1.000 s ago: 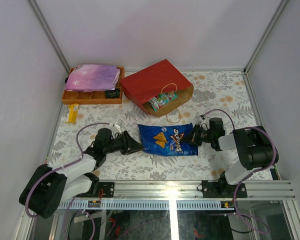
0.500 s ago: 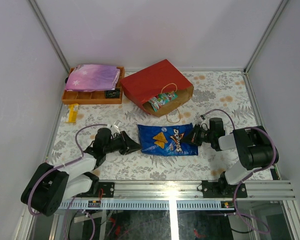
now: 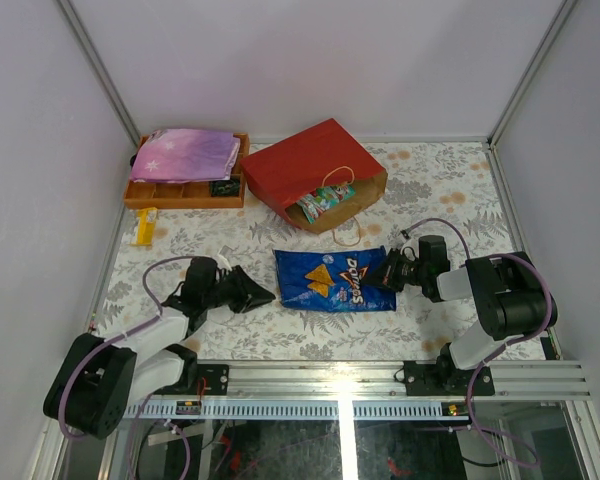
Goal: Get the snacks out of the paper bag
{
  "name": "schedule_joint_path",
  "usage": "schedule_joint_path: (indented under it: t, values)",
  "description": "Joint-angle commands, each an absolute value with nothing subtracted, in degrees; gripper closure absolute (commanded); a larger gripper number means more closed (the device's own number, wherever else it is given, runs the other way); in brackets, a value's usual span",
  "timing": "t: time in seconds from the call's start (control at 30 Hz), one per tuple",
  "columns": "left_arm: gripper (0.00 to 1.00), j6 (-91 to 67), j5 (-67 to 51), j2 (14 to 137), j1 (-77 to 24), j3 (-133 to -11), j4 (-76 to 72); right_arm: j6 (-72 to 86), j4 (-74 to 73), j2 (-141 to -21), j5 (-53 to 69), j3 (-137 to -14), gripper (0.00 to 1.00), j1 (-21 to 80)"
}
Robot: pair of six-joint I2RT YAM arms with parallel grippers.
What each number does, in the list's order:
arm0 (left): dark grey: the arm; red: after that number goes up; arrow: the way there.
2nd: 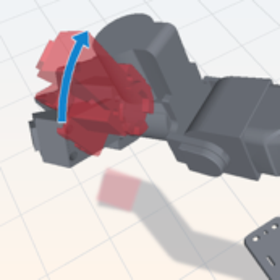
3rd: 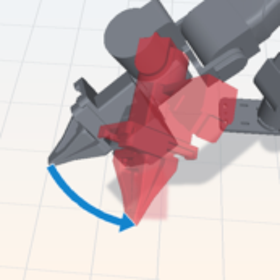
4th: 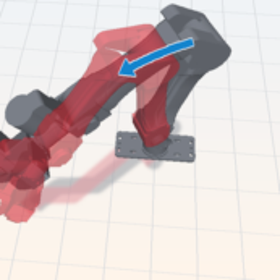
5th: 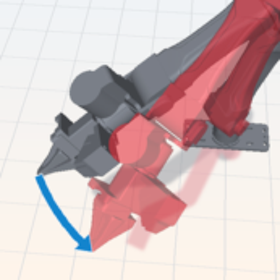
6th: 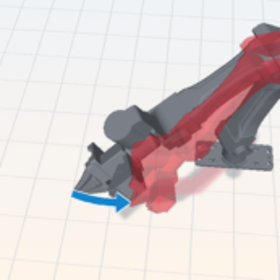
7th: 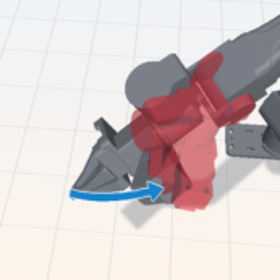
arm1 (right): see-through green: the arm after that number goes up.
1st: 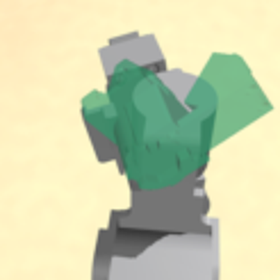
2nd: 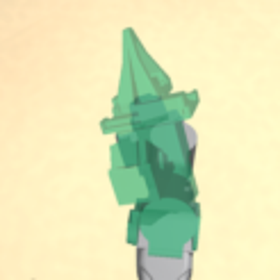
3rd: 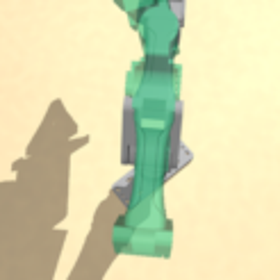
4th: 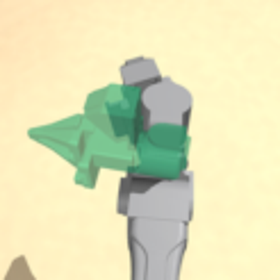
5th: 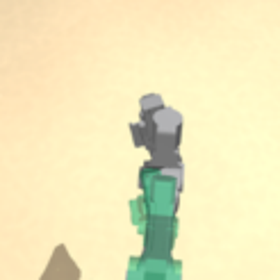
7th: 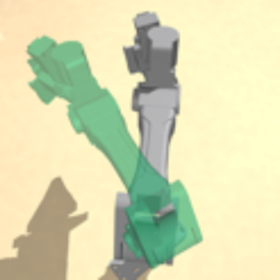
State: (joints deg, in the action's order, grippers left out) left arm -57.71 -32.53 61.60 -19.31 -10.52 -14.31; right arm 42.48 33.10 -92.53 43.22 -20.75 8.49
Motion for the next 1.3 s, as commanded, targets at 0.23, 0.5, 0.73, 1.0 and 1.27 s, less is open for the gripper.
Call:
schedule_joint_path:
  t: [0.23,0.5,0.73,1.0,1.27]
  values:
    - [0.75,-60.5,-38.0,62.7,-18.7,-10.0,-22.5,40.9,31.5,-93.5,41.9,-20.7,1.00,8.1]
    - [0.74,-63.2,-39.5,62.6,-18.8,-8.3,-23.4,41.0,31.1,-93.6,41.4,-20.8,1.00,8.1]
    - [0.73,-66.5,-40.5,62.5,-19.1,-7.0,-25.6,41.5,32.0,-94.3,41.3,-20.8,1.00,8.0]
    - [0.73,-68.9,-40.3,67.1,-20.2,-7.3,-30.9,41.2,31.2,-93.4,41.1,-20.6,1.00,8.1]
    - [0.76,-70.9,-39.5,69.6,-22.0,-7.3,-34.2,40.9,31.2,-93.7,41.0,-20.7,1.00,8.1]
